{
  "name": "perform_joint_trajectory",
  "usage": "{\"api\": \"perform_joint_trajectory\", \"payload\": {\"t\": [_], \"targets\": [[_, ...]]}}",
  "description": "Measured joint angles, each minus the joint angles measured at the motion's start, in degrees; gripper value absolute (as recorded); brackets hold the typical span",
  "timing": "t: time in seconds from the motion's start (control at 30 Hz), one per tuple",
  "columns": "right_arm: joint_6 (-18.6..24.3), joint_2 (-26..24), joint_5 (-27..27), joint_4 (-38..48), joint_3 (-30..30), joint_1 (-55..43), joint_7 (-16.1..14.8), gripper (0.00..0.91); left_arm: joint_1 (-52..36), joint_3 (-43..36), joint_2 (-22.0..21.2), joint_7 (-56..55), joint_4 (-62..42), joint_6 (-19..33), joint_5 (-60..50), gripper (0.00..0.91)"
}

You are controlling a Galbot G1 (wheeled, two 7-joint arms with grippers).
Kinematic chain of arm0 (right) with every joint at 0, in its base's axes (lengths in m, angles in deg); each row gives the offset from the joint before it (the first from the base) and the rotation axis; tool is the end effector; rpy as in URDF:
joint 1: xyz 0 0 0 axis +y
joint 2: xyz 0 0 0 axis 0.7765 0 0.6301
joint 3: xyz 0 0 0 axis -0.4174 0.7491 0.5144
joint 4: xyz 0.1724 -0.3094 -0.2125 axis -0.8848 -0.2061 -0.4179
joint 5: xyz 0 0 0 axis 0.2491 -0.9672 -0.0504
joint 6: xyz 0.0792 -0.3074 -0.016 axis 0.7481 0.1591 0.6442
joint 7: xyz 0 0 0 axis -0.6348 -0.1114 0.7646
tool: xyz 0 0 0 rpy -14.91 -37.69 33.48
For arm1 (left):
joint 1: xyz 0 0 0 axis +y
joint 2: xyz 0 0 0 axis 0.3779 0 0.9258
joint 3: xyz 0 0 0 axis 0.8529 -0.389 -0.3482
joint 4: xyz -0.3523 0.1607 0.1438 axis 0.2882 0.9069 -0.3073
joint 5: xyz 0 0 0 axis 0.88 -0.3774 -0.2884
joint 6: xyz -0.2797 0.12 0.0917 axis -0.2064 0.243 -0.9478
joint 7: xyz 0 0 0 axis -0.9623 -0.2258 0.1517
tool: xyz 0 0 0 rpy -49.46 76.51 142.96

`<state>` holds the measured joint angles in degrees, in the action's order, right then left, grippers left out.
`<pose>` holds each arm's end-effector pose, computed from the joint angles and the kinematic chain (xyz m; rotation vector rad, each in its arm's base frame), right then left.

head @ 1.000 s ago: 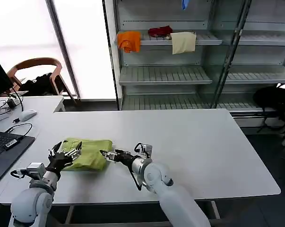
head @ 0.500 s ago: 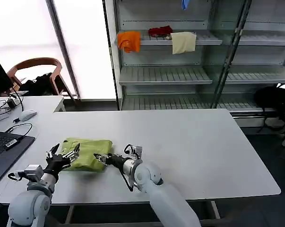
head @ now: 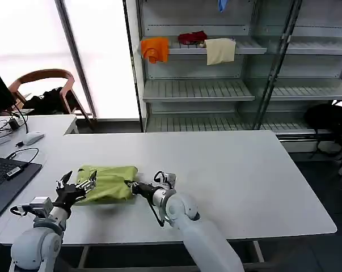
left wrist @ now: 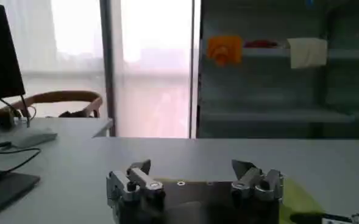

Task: Fold and organize the clothes.

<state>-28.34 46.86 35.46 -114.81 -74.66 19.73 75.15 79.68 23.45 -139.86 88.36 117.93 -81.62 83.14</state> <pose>0.3988 0.1611 -0.3411 0.9755 -2.2830 -0.6273 0.2246 0.1479 -0.3034 0.0055 -2.9169 0.0277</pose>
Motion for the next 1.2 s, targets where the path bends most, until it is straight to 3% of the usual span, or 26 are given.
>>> {"api": "perform_joint_trajectory", "payload": {"t": [0.3, 0.63, 1.2], "targets": [[0.1, -3.4, 1.8, -4.0, -2.0, 1.6, 1.0, 0.000, 0.9, 0.2, 0.1, 0.0, 1.0, 0.0, 0.1, 0.907], [0.1, -11.1, 5.1, -9.4, -5.8, 4.2, 1.1, 0.000, 1.7, 0.1, -0.2, 0.0, 1.8, 0.1, 0.1, 0.907], [-0.1, -24.2, 5.0, -11.7, -9.3, 4.8, -3.3, 0.000, 1.7, -0.5, -0.6, 0.0, 2.3, -0.1, 0.0, 0.907]]}}
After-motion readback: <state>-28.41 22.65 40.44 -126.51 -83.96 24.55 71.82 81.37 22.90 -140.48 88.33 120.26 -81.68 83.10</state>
